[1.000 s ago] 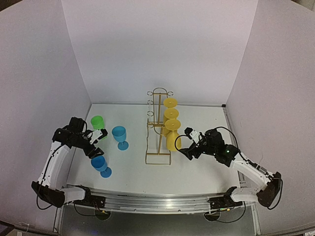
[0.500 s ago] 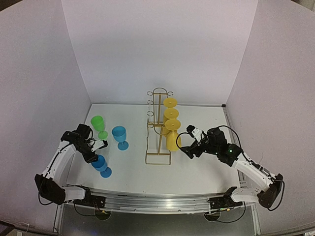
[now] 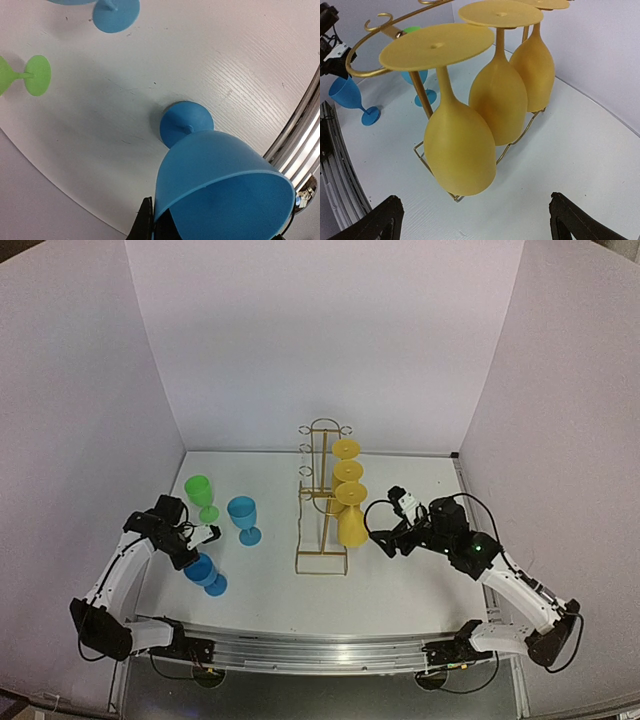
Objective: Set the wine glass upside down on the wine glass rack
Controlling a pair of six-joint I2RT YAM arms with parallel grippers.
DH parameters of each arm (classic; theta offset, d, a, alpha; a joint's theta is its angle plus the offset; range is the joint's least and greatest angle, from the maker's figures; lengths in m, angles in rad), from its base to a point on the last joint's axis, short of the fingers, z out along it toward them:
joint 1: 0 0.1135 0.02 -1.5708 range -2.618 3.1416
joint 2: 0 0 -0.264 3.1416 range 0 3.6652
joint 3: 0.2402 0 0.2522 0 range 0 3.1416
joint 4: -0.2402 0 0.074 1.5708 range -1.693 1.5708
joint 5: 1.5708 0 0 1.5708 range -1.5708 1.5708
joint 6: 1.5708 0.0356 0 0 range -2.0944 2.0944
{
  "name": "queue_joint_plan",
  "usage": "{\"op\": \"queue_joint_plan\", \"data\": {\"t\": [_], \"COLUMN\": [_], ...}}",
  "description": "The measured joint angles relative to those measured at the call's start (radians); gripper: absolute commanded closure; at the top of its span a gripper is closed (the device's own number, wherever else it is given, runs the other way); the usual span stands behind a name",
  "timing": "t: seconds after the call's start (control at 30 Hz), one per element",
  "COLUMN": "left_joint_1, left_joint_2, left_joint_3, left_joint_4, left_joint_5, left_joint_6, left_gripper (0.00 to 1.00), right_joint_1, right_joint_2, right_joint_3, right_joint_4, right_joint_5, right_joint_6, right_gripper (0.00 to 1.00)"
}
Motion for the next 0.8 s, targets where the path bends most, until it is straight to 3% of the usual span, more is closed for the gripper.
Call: {"op": "queue_joint_plan", "data": {"t": [0.23,0.47,0.67,0.8], "left_joint_1": [0.001,0.001,0.001,0.002], "left_joint_2": [-0.303,-0.700,-0.762,-0.737], "left_joint_3": [0.083,0.045,-0.185,-0.222], "left_joint_4": [0.145,0.516,0.980,1.094], "left_joint_5": [0.081,0.240,0.271,0.321], "left_joint_6": [-0.006,0.087,0.224,0.238], "left_gripper": [1.00,1.00,1.00,1.00], "right_joint_1": [0.003,0.026,0.142,0.298], "right_joint_2": [0.018,0.160,0.351,0.527], "right_joint_3": [0.205,0.512,0.750,0.952], "right_joint_4": [-0.080,-0.133,-0.155,-0.133], "right_joint_5": [0.073,0.069,0.094,0.129], "right_joint_6": [0.185,0.368,0.424,0.229], "right_gripper": [0.11,0.17,0.23,0.20]}}
